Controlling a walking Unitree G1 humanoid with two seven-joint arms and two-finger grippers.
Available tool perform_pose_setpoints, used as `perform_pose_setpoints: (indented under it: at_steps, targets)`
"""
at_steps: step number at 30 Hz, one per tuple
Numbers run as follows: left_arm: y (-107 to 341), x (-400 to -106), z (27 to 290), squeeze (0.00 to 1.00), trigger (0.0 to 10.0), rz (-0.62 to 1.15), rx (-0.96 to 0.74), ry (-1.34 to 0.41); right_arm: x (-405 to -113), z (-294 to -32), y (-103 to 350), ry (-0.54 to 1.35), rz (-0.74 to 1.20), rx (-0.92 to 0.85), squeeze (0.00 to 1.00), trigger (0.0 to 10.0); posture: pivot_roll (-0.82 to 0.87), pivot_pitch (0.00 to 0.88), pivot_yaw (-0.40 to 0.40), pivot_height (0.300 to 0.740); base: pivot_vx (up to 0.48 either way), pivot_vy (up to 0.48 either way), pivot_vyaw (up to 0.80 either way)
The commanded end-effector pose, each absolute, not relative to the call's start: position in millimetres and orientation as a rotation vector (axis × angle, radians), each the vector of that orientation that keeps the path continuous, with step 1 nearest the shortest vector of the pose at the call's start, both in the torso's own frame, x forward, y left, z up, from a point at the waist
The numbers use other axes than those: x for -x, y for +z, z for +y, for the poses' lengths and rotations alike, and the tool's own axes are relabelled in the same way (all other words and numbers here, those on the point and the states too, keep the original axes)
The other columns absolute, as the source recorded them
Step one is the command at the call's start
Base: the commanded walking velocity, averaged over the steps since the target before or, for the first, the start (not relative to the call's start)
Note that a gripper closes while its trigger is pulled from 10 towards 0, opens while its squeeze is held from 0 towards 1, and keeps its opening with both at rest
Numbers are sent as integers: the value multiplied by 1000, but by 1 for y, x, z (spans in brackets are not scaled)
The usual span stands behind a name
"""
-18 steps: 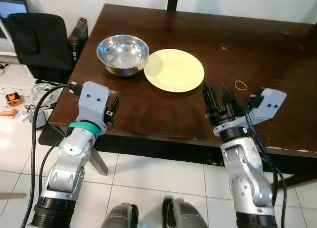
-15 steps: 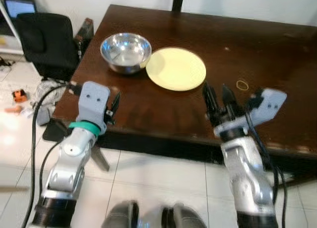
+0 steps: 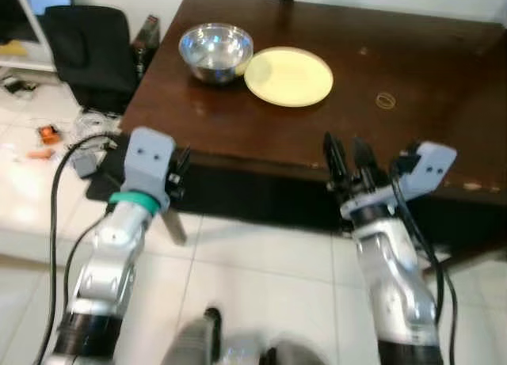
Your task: Setting the table
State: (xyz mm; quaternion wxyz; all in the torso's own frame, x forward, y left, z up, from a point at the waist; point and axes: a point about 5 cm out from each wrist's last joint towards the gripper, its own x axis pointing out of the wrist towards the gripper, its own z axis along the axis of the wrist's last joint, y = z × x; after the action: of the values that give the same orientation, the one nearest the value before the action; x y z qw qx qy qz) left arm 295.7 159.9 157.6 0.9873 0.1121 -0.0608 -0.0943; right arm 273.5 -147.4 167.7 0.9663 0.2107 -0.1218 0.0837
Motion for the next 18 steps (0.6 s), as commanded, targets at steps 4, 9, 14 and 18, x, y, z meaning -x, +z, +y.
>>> perform_pose_setpoints:
  at_steps: [4, 9, 14, 18]
  targets:
    - [153, -295, 157, 0, 10000, -111, -229, -207, -272, -150, 165, 158, -237, -441, 0, 10000, 17, 34, 18, 740, -347, 0, 0]
    - [154, -296, 157, 0, 10000, -112, -228, -208, -272, -149, 165, 160, -236, -442, 0, 10000, 17, 35, 19, 740, -346, 0, 0]
    - [154, -296, 156, 0, 10000, -113, -228, -210, -272, -148, 165, 161, -236, -449, 0, 10000, 19, 38, 20, 740, -346, 0, 0]
    - [154, -296, 156, 0, 10000, -113, -228, -210, -272, -148, 165, 161, -235, -455, 0, 10000, 19, 38, 20, 740, -345, 0, 0]
